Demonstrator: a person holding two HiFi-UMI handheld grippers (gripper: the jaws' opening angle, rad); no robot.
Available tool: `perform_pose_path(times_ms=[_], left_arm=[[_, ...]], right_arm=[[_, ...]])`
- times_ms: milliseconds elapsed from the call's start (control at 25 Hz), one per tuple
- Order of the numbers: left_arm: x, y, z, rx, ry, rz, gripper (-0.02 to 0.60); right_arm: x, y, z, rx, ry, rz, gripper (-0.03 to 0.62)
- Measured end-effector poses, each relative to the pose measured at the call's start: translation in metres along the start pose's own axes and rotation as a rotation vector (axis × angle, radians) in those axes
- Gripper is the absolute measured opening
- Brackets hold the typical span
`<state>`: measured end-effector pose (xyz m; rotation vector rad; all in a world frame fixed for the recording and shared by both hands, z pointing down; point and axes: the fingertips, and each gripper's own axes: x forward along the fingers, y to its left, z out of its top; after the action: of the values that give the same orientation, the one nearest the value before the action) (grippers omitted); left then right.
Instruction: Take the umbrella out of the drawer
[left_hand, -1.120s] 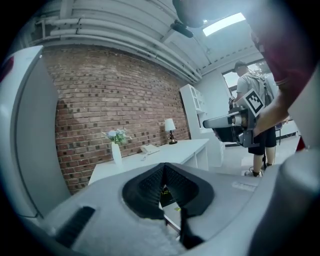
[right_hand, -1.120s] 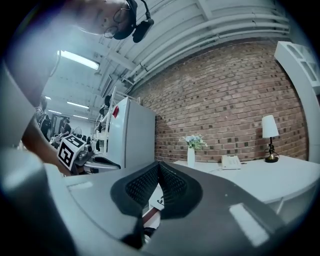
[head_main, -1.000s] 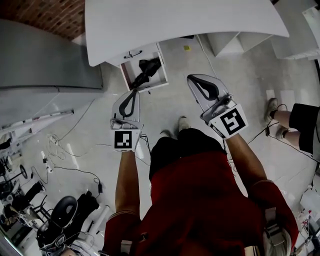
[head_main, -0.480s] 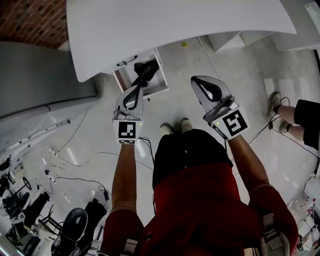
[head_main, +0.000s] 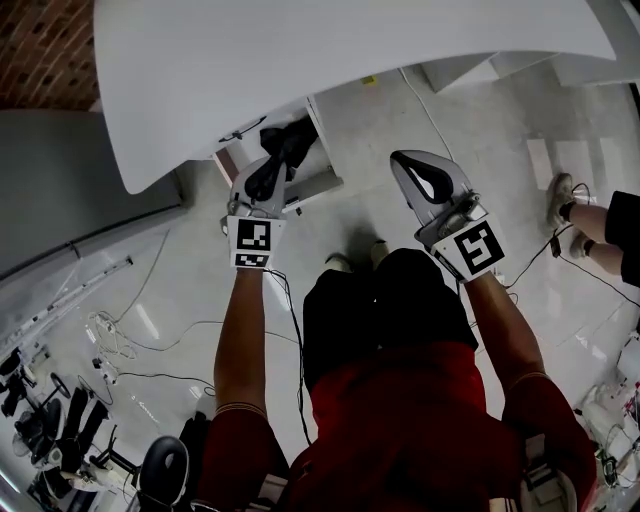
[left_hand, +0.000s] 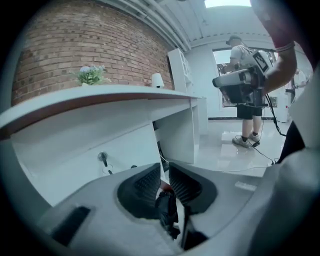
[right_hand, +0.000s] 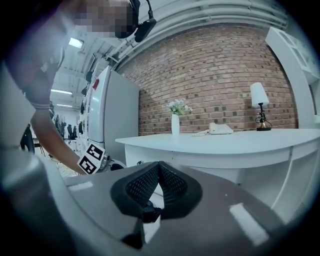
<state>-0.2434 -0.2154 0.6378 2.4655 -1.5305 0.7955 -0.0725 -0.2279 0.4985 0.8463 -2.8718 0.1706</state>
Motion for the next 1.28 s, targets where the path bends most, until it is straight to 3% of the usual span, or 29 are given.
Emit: perform_pose_path(times_ms=[200, 480, 720, 1000, 1280], left_arm=[[0.042, 0.003, -0.049, 0.016, 0.058, -0.054, 0.119], [0.102, -0.003, -0.118, 0.028, 0.191, -0.140, 0.271], [0.148, -0.011, -0.166, 0.060, 0.291, -0.189, 0.361], [0.190, -0.017, -0.220, 0.094, 0.411, -0.229, 0.420], [0.218, -0.016, -0.258, 0.108, 0.523, -0.224, 0.425]], right_arm=[[0.015, -0.010, -0.039, -0.011, 0.003, -0.017, 0.012], [0.019, -0.026, -0.088, -0.015, 0.000, -0.052, 0.012], [0.009, -0.046, -0.133, -0.015, 0.005, -0.090, 0.012], [-0.003, -0.064, -0.182, -0.011, 0.016, -0.133, 0.012], [-0.015, -0.078, -0.214, -0.002, 0.045, -0.161, 0.012]])
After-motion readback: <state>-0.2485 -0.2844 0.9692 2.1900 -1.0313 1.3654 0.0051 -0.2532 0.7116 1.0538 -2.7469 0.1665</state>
